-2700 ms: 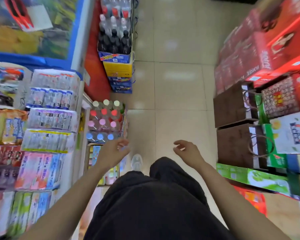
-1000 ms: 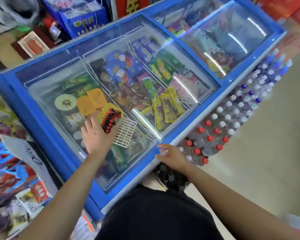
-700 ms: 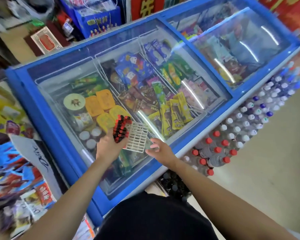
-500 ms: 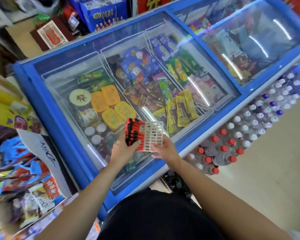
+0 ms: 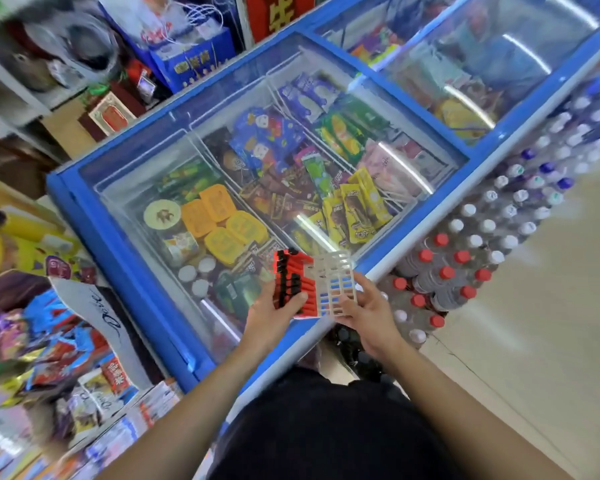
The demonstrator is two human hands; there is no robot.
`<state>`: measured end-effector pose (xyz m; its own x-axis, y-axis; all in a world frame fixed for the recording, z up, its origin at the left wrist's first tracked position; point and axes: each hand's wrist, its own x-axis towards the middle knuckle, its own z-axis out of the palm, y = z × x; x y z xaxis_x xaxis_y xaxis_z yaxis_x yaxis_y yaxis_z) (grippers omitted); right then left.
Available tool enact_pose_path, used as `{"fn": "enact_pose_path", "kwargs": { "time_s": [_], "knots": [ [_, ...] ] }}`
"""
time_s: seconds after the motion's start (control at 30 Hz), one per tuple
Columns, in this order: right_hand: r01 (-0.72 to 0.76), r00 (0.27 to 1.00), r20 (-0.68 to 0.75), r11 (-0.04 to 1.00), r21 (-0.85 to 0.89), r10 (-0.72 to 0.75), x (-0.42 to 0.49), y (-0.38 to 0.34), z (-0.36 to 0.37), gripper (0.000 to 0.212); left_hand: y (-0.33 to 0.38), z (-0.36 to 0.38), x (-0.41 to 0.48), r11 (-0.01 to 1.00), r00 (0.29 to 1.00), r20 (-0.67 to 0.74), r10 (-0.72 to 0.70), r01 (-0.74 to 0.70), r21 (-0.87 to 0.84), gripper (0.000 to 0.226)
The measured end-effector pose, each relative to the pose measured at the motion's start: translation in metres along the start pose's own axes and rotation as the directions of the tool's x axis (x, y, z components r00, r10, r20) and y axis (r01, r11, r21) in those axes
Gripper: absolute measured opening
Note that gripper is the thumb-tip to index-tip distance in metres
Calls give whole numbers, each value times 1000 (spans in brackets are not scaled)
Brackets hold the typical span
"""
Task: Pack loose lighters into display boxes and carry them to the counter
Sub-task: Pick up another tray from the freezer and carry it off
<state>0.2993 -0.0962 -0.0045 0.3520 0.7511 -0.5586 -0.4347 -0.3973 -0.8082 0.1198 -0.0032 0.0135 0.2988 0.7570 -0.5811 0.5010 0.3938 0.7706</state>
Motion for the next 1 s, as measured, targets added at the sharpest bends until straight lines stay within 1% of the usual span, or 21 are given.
{"fn": "enact_pose_path", "kwargs": {
  "time_s": [0.1,0.17,0.2,0.27,0.33,0.4,0.47,0.57,0.67,0.77,0.83,0.87,0.93,1.0],
  "knots": [
    [-15,999,33,998,63,13,-17,-5,-28,43,8,13,-22,991,997,56,59,-52,-123,81],
    [-34,999,43,993,111,29,-27,-7,-48,44,15,22,-34,986,987,127,103,-85,-144,100],
    [-47,998,51,990,133,40,-32,-6,-57,46,18,26,-39,986,978,159,132,-113,-123,105],
    [-60,997,63,981,184,49,-40,-4,-73,48,27,38,-52,983,961,210,183,-174,-60,110],
    [-74,995,77,970,234,57,-47,-2,-87,48,32,54,-65,972,947,219,234,-231,-39,108],
    [-85,993,96,960,265,62,-56,-1,-102,50,35,72,-79,960,943,184,279,-273,-59,99],
    [-95,990,130,959,267,62,-66,-2,-120,51,33,92,-93,957,947,139,289,-281,-77,97],
    [-116,975,210,966,230,67,-80,-2,-145,47,24,122,-114,955,959,104,265,-247,-162,95],
    [-141,954,287,973,182,84,-89,1,-160,43,6,140,-140,953,976,27,218,-207,-220,90],
    [-168,916,382,982,83,124,-104,14,-162,44,-17,152,-180,941,985,-89,146,-166,-293,96],
    [-153,904,400,988,-25,151,-117,24,-157,47,-37,155,-209,927,979,-176,103,-158,-339,99],
    [-132,897,413,987,-88,157,-123,27,-152,48,-47,155,-223,922,971,-222,87,-163,-352,99],
    [-62,862,480,973,-223,165,-138,34,-142,48,-69,153,-249,906,955,-291,62,-176,-385,98],
    [0,826,536,951,-308,174,-155,44,-130,46,-89,150,-275,885,936,-351,29,-187,-426,94]
  ]
}}
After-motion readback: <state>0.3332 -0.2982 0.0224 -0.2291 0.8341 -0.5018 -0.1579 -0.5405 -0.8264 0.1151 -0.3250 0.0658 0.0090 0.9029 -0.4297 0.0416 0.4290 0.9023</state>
